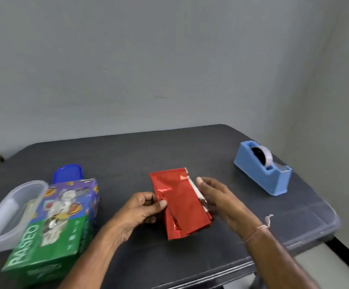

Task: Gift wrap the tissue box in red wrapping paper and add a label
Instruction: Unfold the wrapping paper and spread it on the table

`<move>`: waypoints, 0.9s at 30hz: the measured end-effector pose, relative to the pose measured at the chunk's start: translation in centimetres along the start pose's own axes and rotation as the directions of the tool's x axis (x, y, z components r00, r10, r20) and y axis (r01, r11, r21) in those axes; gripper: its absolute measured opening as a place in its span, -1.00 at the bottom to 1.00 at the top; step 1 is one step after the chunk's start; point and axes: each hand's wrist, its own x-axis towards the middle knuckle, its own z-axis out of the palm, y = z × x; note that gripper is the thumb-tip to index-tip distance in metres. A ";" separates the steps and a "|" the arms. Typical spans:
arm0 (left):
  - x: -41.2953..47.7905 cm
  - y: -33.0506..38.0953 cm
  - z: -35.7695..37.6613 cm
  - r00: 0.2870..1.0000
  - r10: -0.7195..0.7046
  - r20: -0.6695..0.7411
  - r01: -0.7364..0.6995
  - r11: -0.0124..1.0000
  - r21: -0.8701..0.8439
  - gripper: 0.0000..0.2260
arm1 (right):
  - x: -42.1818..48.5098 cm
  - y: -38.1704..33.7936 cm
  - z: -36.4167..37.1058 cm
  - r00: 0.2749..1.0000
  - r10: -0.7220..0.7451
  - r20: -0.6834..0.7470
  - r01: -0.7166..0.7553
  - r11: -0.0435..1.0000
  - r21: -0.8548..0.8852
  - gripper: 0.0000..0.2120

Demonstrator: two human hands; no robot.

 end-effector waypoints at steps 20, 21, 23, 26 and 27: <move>0.6 2.2 -2.2 0.977 0.004 -0.213 -0.032 0.991 -0.130 -0.64 | 1.7 -2.0 2.7 0.971 -0.174 0.165 0.199 0.969 -0.146 -0.81; 0.7 2.3 -2.2 0.978 -0.020 -0.210 -0.007 0.992 -0.127 -0.68 | 1.8 -2.4 2.6 0.968 -0.173 0.181 0.203 0.966 -0.158 -0.81; 1.0 2.3 -2.0 0.976 -0.021 -0.215 -0.002 0.994 -0.108 -0.83 | 2.0 -3.3 2.6 0.958 -0.196 0.209 0.233 0.957 -0.171 -0.77; 1.6 2.4 -1.3 0.944 0.079 -0.322 -0.125 0.984 -0.125 -0.89 | 2.4 -4.1 3.2 0.926 -0.374 -0.044 0.336 0.872 -0.357 -0.64; 1.7 2.4 -0.9 0.919 0.134 -0.370 -0.188 0.976 -0.114 -0.87 | 2.0 -4.1 3.7 0.886 -0.424 -0.187 0.329 0.861 -0.389 -0.60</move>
